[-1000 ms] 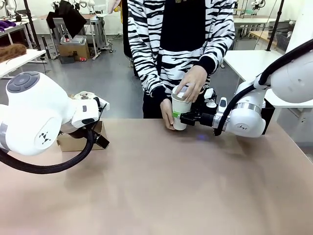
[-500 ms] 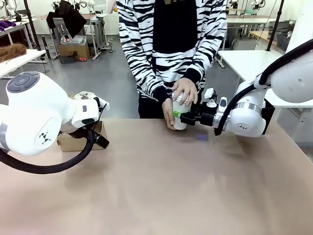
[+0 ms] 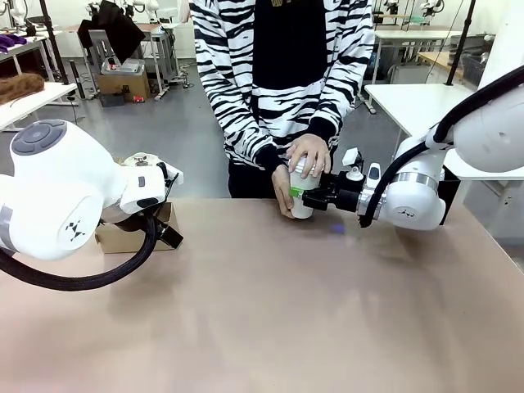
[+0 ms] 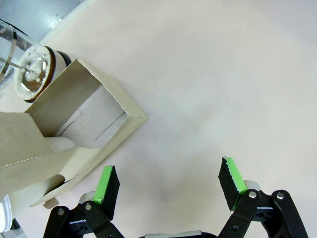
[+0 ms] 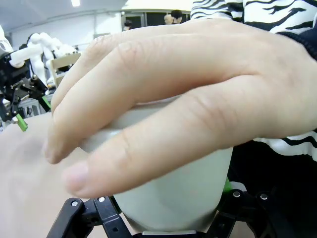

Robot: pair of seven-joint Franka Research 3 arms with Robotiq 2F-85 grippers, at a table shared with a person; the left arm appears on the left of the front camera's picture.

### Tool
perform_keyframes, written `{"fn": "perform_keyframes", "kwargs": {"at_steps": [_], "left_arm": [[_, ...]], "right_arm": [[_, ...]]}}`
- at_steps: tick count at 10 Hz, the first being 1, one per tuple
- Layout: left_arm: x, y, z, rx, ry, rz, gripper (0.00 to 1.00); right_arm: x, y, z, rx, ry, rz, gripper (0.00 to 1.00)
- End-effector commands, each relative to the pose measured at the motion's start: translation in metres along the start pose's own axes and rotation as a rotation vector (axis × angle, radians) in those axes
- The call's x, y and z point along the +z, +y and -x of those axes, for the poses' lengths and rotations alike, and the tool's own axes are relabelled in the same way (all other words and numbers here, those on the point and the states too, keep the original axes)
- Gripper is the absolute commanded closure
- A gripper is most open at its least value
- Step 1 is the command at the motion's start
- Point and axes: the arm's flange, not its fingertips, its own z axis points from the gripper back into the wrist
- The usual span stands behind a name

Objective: Pour a drink into a cup and package it in a carrier.
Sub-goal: When a person places the Paper Cup Lid on the 600 ml Paper Cup , lift the 600 ml Paper Cup.

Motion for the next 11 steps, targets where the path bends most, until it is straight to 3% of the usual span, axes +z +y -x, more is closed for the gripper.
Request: {"fn": "perform_keyframes", "kwargs": {"at_steps": [1,11], "left_arm": [[0.0005,0.0006,0.0001,0.002,-0.002,0.002,0.0],[0.0005,0.0006,0.0001,0.002,-0.002,0.002,0.0]], "right_arm": [[-0.0031,0.0027,-0.004,0.005,-0.003,-0.002,0.2],[-0.0031,0.0027,-0.004,0.005,-0.003,-0.002,0.2]]}}
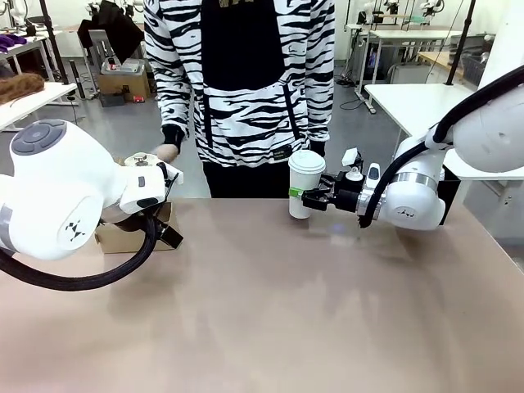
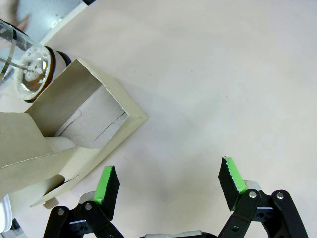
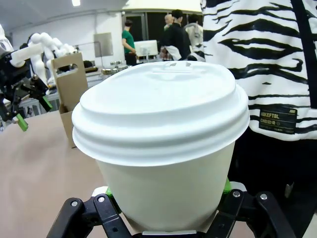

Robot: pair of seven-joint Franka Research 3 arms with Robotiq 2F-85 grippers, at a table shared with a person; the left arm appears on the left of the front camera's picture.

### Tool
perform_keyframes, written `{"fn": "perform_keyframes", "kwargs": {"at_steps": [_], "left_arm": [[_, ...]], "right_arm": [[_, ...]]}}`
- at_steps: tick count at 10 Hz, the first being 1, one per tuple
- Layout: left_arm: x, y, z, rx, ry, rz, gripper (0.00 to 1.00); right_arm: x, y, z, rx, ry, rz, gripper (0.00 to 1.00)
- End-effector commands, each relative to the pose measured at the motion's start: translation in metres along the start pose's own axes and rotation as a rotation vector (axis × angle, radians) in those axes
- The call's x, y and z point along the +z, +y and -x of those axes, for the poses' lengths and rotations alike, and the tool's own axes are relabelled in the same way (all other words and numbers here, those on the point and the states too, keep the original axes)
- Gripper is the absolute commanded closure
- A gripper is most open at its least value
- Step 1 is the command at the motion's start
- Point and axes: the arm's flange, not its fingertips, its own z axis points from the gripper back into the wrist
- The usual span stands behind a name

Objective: Pour a drink into a cup and package it in a carrier.
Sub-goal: When a person places the Paper Cup Lid on the 600 ml Paper Cup , lift the 600 ml Paper Cup.

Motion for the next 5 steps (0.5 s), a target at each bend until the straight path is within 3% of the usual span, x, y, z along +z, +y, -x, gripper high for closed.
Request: {"fn": "perform_keyframes", "kwargs": {"at_steps": [1,3,5], "left_arm": [[0.0,0.001,0.0,0.002,-0.002,0.002,0.0],[0.0,0.001,0.0,0.002,-0.002,0.002,0.0],[0.0,0.001,0.0,0.002,-0.002,0.002,0.0]], "right_arm": [[-0.002,0.002,-0.004,0.005,-0.003,-0.001,0.2],[0.0,0.0,0.0,0.0,0.0,0.0,0.19],[0.004,0.01,-0.054,-0.04,0.03,-0.039,0.19]]}}
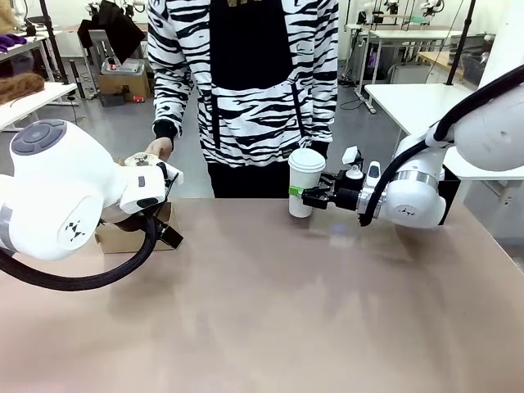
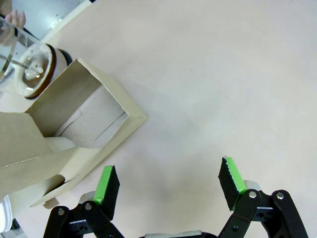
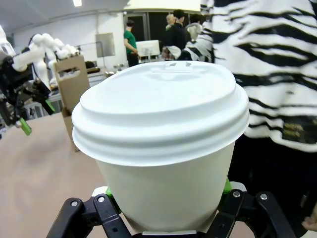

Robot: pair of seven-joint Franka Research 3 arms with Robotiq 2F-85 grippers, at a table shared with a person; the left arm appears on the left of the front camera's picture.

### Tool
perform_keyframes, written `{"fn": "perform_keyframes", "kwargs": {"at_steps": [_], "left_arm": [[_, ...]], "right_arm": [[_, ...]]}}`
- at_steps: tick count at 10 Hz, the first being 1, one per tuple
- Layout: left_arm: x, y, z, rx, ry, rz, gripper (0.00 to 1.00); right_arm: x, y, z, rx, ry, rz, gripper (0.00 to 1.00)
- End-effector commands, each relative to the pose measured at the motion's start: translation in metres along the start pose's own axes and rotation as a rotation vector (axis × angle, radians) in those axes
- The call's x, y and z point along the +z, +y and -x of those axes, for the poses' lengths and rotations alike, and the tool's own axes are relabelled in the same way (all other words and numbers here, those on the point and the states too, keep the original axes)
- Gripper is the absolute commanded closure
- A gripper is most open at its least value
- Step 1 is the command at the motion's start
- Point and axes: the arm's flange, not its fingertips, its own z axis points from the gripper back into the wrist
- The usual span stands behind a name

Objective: Pour a drink into a cup and package it in a carrier.
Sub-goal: When a person places the Paper Cup Lid on the 600 ml Paper Cup , lift the 600 ml Paper Cup.

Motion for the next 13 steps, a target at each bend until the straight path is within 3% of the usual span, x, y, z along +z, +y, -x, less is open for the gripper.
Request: {"fn": "perform_keyframes", "kwargs": {"at_steps": [1,4,7,10,11,13], "left_arm": [[0.001,0.001,0.0,0.002,-0.002,0.002,0.0],[0.001,0.001,0.0,0.002,-0.002,0.002,0.0],[0.001,0.001,0.0,0.002,-0.002,0.002,0.0],[0.001,0.001,0.0,0.002,-0.002,0.002,0.0],[0.001,0.001,0.0,0.002,-0.002,0.002,0.0],[0.001,0.001,0.0,0.002,-0.002,0.002,0.0]], "right_arm": [[0.006,0.016,-0.061,-0.028,0.034,-0.021,0.19],[0.034,0.062,-0.176,-0.03,0.036,-0.018,0.19],[0.075,0.102,-0.257,0.006,0.028,0.03,0.19],[0.085,0.13,-0.288,-0.024,0.042,0.03,0.19],[0.086,0.114,-0.285,0.032,0.002,0.035,0.19],[0.086,0.114,-0.285,0.032,0.002,0.035,0.19]]}}
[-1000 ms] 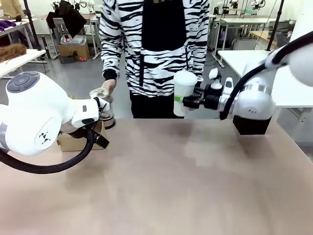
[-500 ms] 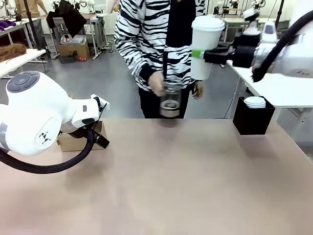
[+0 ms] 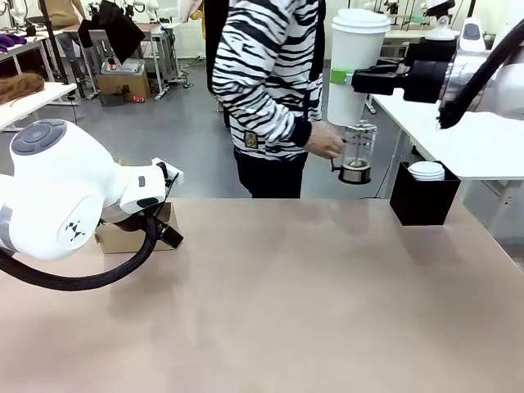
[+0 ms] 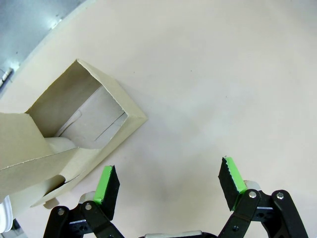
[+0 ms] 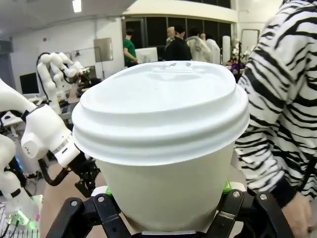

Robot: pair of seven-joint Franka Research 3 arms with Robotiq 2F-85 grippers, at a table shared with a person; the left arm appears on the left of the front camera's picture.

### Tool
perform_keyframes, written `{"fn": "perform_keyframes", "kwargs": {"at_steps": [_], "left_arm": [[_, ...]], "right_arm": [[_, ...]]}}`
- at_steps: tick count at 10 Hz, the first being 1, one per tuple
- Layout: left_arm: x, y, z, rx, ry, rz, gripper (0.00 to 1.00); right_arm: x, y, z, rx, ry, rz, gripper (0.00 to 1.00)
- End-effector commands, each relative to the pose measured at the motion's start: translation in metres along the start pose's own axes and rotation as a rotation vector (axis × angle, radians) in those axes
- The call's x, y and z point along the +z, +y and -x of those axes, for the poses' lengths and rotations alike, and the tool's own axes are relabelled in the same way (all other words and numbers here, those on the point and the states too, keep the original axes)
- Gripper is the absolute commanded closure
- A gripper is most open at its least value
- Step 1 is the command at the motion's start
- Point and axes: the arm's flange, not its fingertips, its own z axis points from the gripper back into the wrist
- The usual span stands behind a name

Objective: Pour a drink into a cup and package it in a carrier.
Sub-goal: When a person places the Paper Cup Lid on the 600 ml Paper Cup , lift the 600 ml Paper Cup, then position the Cup Carrier in the center of the table.

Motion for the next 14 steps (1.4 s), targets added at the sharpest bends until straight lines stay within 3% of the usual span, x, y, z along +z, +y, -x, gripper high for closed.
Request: {"fn": "perform_keyframes", "kwargs": {"at_steps": [1,9,11,14], "left_arm": [[0.0,0.001,0.001,0.003,-0.001,0.002,0.0],[0.0,0.0,0.0,0.0,0.0,0.0,0.0],[0.041,0.003,-0.01,0.058,-0.016,-0.056,0.0],[0.111,0.001,-0.042,0.173,0.077,-0.073,0.0]], "right_arm": [[-0.004,-0.004,-0.002,0.019,-0.014,-0.004,0.19],[-0.004,-0.004,-0.002,0.019,-0.014,-0.004,0.19],[-0.004,-0.004,-0.002,0.019,-0.014,-0.004,0.19],[-0.004,-0.004,-0.002,0.019,-0.014,-0.004,0.19]]}}
